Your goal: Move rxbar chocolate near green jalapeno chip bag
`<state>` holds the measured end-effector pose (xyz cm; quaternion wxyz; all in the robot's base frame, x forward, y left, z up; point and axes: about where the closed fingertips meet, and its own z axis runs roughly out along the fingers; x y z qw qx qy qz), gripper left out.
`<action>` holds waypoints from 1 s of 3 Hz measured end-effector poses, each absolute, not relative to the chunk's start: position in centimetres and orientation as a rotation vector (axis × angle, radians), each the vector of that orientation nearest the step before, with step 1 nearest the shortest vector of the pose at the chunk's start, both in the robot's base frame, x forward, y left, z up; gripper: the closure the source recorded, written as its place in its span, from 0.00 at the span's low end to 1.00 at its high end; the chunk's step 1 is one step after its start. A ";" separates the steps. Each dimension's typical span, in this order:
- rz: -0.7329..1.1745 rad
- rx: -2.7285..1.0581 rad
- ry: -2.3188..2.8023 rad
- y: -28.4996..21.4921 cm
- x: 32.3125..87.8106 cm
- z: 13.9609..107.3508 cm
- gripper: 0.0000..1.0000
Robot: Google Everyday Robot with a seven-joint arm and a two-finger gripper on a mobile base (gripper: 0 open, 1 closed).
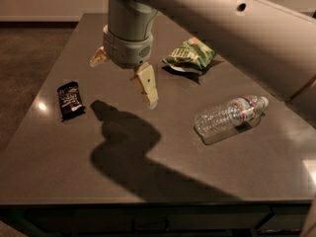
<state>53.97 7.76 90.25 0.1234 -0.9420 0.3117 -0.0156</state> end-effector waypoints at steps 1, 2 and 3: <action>-0.056 -2.811 0.837 8.8 54.9 89.7 0.00; -0.060 -2.890 0.680 11.4 56.3 88.6 0.00; -0.047 -2.976 0.467 15.2 57.4 86.5 0.00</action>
Offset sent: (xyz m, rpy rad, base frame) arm 0.0374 0.0626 -0.0294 -0.1524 0.0081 0.3254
